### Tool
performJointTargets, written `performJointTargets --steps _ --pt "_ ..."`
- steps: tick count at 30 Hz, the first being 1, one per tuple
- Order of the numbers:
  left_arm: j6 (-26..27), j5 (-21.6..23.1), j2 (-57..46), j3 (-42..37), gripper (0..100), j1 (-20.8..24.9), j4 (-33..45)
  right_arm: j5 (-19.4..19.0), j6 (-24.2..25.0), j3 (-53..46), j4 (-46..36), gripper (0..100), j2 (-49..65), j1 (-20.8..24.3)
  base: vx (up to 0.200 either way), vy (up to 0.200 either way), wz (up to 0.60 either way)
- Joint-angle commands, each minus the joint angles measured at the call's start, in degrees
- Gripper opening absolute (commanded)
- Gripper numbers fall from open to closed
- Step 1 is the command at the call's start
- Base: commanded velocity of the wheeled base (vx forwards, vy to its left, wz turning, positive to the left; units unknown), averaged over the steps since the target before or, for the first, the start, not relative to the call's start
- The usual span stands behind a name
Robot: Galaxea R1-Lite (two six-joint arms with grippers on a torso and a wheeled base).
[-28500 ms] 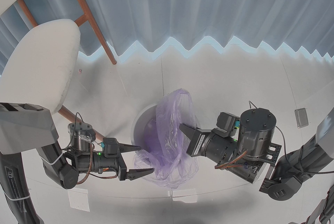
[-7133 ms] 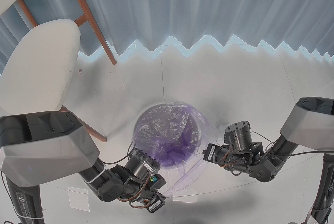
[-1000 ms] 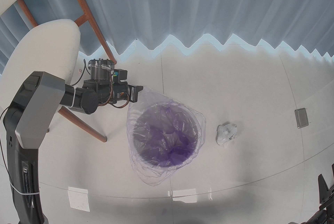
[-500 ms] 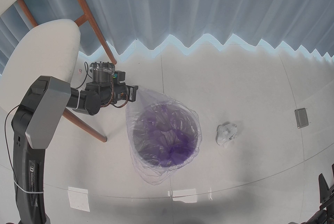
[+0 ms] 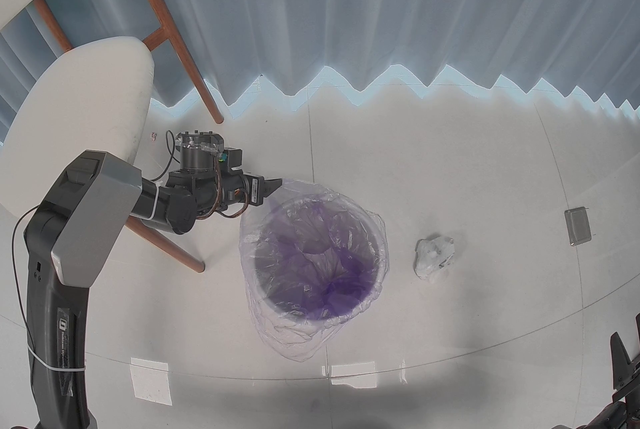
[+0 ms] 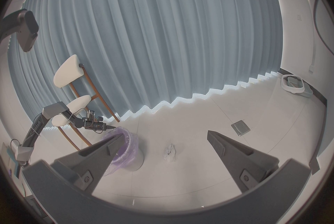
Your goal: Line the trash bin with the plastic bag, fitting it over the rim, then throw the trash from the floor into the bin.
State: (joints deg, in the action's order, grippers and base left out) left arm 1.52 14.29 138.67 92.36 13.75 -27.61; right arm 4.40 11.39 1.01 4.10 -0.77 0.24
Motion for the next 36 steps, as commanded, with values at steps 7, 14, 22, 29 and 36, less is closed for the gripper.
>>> performJointTargets --steps 7,14,22,29,36 --pt "-15.59 -4.88 -6.66 -5.34 100 -0.39 -2.1 -0.01 0.22 -0.84 0.03 100 0.77 0.02 0.0 0.0 0.0" --pt "-27.89 -6.11 -19.14 -24.86 100 1.1 -3.77 -0.01 0.3 -0.84 0.03 100 0.77 0.02 0.0 0.0 0.0" --pt "-35.27 -6.64 -21.6 -47.53 100 1.28 -19.32 -0.09 0.39 -0.84 -0.05 100 0.77 0.02 0.0 0.0 0.0" --pt "-44.5 -5.85 -15.27 -58.08 100 0.58 -39.71 -0.09 0.57 -0.84 0.03 100 0.77 0.02 0.0 0.0 0.0" --pt "-58.92 -5.76 -10.08 -62.47 100 2.51 -52.72 -0.01 0.83 -0.84 0.03 100 0.77 0.02 0.0 0.0 0.0"
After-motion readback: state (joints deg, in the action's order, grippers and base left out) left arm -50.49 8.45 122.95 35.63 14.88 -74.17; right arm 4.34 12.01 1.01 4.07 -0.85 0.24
